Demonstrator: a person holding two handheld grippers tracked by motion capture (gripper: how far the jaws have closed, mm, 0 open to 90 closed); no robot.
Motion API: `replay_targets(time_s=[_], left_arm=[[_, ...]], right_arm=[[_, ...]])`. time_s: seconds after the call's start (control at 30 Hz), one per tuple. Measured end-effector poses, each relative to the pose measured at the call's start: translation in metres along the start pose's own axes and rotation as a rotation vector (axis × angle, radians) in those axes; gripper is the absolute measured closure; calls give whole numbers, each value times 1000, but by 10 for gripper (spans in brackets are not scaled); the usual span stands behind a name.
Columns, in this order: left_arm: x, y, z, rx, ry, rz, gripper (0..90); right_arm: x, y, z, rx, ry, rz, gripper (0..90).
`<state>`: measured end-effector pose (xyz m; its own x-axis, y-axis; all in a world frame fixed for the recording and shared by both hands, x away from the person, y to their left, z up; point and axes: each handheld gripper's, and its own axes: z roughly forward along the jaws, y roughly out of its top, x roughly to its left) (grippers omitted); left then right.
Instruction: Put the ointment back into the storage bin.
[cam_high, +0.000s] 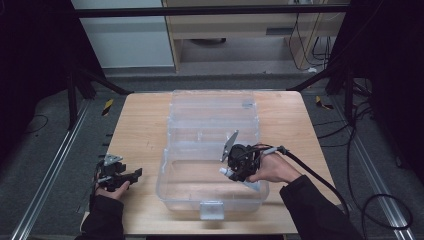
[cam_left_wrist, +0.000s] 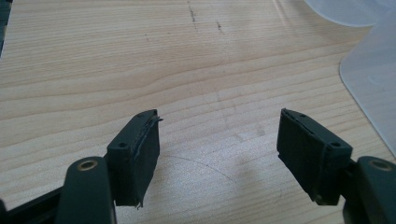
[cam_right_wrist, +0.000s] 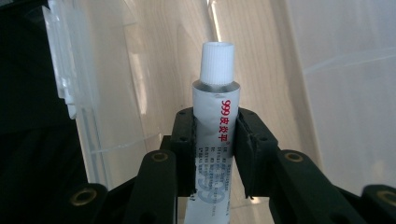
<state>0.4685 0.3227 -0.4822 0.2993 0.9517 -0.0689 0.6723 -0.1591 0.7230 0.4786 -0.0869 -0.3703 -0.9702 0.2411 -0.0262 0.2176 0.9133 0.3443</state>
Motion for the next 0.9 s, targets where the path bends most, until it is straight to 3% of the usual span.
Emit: replay_targets(time_s=[0.57,0.9], left_arm=[[0,0,0,1,1,1,297],[0,0,0,2,2,1,297]], right_arm=[[5,-8,43,116,39,-62,701],[9,-9,59,149,44,-121,700]])
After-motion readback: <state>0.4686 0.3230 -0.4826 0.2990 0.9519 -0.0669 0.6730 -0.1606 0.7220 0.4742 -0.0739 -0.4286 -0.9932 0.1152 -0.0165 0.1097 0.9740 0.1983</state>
